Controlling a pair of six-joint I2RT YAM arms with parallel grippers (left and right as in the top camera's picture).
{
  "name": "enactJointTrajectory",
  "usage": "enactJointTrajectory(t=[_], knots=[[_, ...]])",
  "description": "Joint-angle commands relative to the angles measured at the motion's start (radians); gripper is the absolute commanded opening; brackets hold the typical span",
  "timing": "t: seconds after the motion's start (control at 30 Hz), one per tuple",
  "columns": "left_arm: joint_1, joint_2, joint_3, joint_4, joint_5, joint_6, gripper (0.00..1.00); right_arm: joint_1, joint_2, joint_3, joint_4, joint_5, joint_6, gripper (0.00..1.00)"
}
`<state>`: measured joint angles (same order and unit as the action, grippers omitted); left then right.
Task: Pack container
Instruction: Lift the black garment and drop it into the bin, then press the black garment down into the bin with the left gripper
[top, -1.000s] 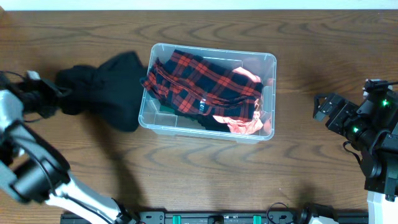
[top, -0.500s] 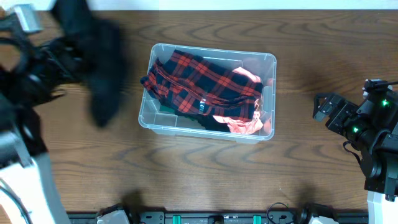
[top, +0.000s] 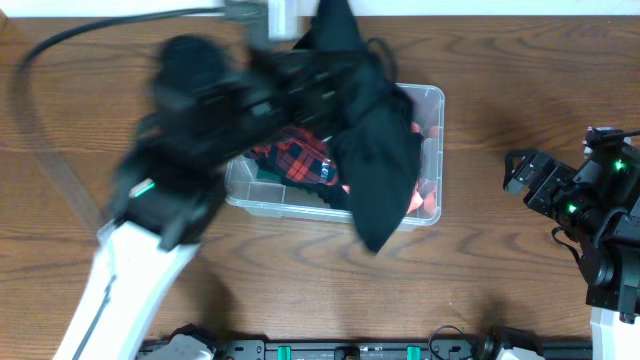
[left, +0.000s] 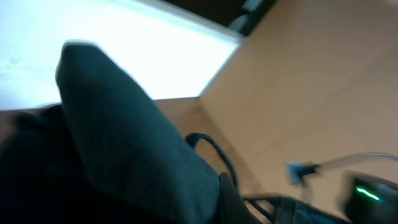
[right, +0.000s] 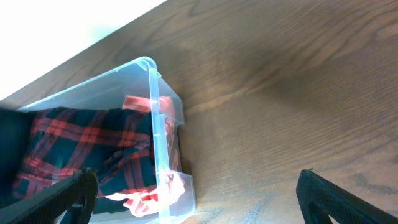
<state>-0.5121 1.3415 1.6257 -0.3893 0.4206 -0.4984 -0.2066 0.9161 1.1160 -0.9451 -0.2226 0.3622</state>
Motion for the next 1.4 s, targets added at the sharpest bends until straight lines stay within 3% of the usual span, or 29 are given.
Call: enactJointTrajectory(t=[0.0, 0.17, 0.27, 0.63, 0.7, 0.8, 0.9, 1.17, 1.27, 1.37], knots=[[-0.072, 0.098, 0.013, 0.061, -0.256, -0.029, 0.06, -0.009, 0.000, 0.002, 0.002, 0.010, -0.011, 0.99], [-0.120, 0.222, 0.013, 0.138, -0.254, -0.085, 0.06, -0.009, 0.000, 0.002, 0.002, 0.010, -0.011, 0.99], [-0.127, 0.253, 0.013, 0.110, -0.279, -0.119, 0.06, -0.009, 0.000, 0.002, 0.002, 0.010, -0.011, 0.99], [-0.126, 0.264, 0.013, -0.439, -0.621, -0.132, 0.07, -0.009, 0.000, 0.002, 0.002, 0.010, -0.011, 0.99], [-0.126, 0.264, 0.013, -0.517, -0.657, -0.132, 0.14, -0.009, 0.000, 0.002, 0.002, 0.010, -0.011, 0.99], [-0.126, 0.264, 0.013, -0.620, -0.709, -0.131, 0.36, -0.009, 0.000, 0.002, 0.002, 0.010, -0.011, 0.99], [-0.126, 0.264, 0.013, -0.703, -0.768, -0.113, 0.50, -0.009, 0.000, 0.002, 0.002, 0.010, -0.011, 0.99], [-0.126, 0.135, 0.042, -0.798, -0.991, 0.024, 0.67, -0.009, 0.000, 0.002, 0.002, 0.010, -0.011, 0.99], [-0.126, 0.062, 0.054, -0.718, -0.939, 0.060, 0.68, -0.009, 0.000, 0.002, 0.002, 0.010, -0.011, 0.99], [-0.126, 0.042, 0.054, -0.565, -0.749, 0.261, 0.67, -0.009, 0.000, 0.002, 0.002, 0.010, -0.011, 0.99]])
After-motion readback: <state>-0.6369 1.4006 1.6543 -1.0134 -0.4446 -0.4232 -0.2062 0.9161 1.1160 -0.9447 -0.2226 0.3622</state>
